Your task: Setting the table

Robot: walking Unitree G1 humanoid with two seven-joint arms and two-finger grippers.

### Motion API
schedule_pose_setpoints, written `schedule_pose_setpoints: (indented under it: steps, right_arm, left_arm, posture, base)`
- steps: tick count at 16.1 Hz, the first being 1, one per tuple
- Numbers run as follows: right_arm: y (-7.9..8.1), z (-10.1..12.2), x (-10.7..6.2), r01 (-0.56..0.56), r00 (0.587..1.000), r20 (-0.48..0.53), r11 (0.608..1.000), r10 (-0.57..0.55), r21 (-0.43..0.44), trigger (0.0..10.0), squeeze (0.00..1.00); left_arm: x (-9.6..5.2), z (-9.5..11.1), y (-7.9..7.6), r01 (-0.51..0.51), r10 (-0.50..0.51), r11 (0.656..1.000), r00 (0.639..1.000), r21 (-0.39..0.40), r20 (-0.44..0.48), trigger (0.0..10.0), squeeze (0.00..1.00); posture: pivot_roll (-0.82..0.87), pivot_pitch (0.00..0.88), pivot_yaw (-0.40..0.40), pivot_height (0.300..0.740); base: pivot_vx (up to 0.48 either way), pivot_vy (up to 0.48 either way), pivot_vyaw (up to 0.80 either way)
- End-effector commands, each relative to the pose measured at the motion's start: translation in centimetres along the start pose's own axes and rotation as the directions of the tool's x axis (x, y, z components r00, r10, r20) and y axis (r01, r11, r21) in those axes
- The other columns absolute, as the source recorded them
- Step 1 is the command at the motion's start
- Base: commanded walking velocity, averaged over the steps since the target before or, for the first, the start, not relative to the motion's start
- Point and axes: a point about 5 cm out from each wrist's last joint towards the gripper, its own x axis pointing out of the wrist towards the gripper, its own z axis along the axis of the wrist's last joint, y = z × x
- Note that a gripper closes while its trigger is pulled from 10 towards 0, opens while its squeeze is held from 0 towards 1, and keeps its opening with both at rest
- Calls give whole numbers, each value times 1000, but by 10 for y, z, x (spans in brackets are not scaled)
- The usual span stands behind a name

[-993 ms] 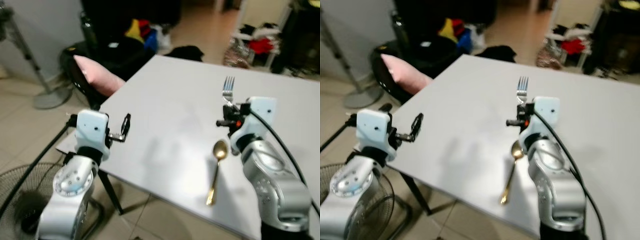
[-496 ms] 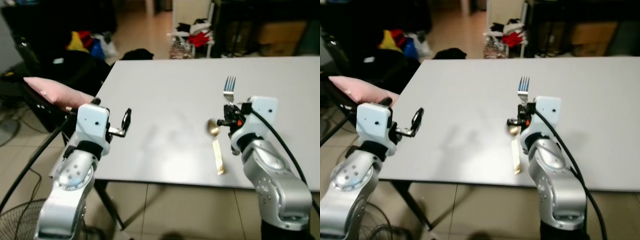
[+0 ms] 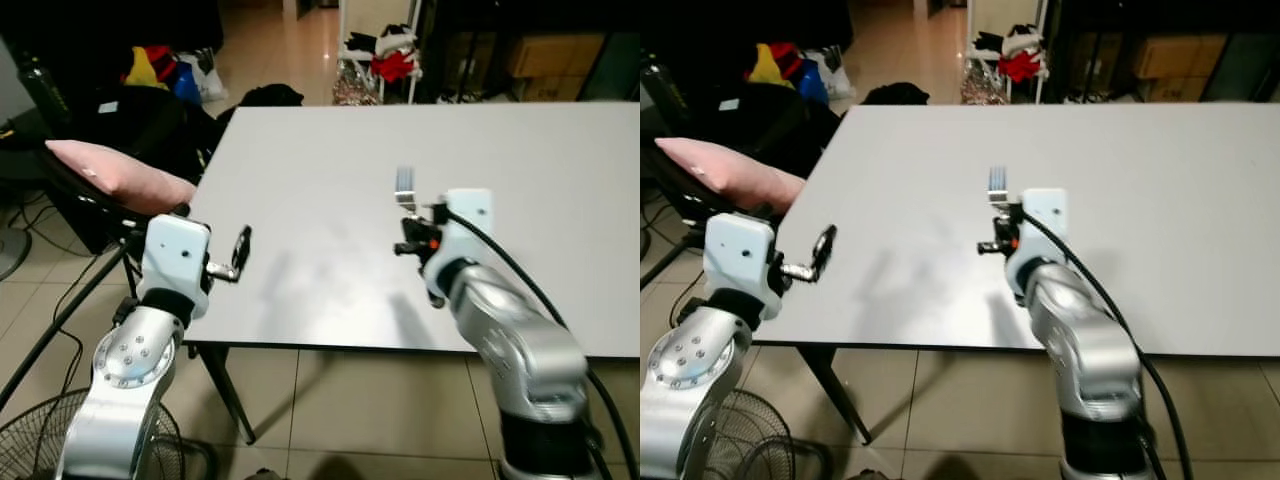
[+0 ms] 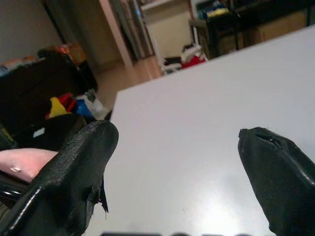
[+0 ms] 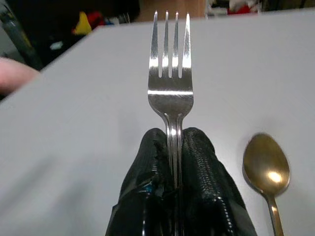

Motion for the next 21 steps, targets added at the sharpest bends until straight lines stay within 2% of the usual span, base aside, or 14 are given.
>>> schedule_pose_setpoints:
  steps: [1, 3, 7, 12, 18, 21]
  right_arm:
    - [3, 1, 4, 8, 1000, -17, 1000, -8, -4, 10000, 0]
    - [2, 1, 6, 12, 1000, -17, 1000, -12, -9, 10000, 0]
    - [-3, 6, -4, 20, 995, 97, 1000, -19, -9, 10000, 0]
    - [-14, -4, -17, 72, 993, 91, 997, -73, 11, 10000, 0]
    - [-14, -4, -18, 70, 993, 98, 998, -70, 5, 10000, 0]
    - [-13, -5, -16, 59, 994, 90, 998, -58, -8, 10000, 0]
  left_arm:
    - [-2, 2, 2, 6, -6, 1000, 1000, 9, 2, 10000, 0]
    - [-4, 3, 4, -7, 7, 1000, 1000, 8, 4, 10000, 0]
    - [-3, 1, 0, -16, 16, 1000, 1000, -18, -8, 10000, 0]
    - [3, 2, -6, 15, -15, 999, 1000, -31, 3, 10000, 0]
    - [3, 3, -6, 24, -23, 999, 1000, -24, 6, 10000, 0]
    - [2, 3, -7, 31, -31, 999, 1000, -14, 1, 10000, 0]
  posture:
    - [-46, 0, 64, 740]
    - [-43, 0, 64, 740]
    - [-58, 5, 79, 740]
    - [-74, 0, 95, 740]
    - [-69, 0, 100, 740]
    - [-64, 0, 98, 740]
  base:
    - [0, 0, 0]
    - [0, 0, 0]
    - [0, 0, 0]
    - [0, 402, -533]
    - [0, 423, 0]
    - [0, 104, 0]
